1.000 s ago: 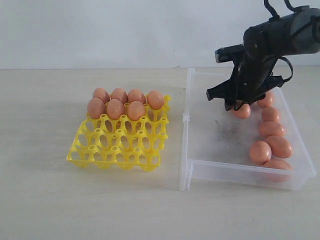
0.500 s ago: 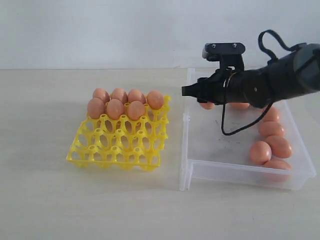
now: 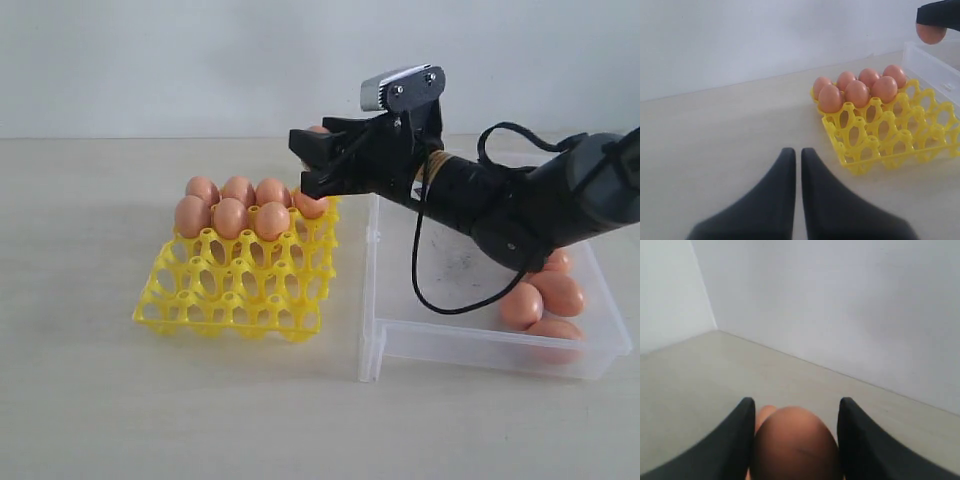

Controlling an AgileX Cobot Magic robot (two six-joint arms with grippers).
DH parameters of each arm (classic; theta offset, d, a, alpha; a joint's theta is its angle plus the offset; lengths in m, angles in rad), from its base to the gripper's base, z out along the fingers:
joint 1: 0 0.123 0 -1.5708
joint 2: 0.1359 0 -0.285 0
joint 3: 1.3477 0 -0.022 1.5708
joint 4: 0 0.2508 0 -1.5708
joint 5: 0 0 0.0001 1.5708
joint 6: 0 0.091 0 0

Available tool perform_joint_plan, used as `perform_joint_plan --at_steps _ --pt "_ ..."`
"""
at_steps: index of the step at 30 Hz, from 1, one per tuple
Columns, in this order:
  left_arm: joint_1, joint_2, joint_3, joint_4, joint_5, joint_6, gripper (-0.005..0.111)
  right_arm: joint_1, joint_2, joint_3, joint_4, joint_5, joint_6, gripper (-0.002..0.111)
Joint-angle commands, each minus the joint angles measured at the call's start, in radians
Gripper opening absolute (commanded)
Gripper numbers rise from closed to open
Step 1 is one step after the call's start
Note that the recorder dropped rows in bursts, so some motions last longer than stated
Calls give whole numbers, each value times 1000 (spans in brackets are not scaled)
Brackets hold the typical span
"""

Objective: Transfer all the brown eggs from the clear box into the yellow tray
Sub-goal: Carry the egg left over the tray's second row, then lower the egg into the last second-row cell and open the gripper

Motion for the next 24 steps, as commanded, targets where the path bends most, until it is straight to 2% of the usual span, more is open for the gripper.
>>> perform_joint_plan --at_steps 1,12,18,24 --pt "-6 -3 4 2 -4 0 4 0 89 -2 -51 -132 2 0" --pt "-6 -3 4 2 -4 0 4 0 190 -77 -48 -88 4 0" --pt "-6 -3 4 2 -4 0 4 0 192 -124 -50 38 7 0" --pt "-6 -3 4 2 -4 0 4 0 208 -134 -42 31 -9 0"
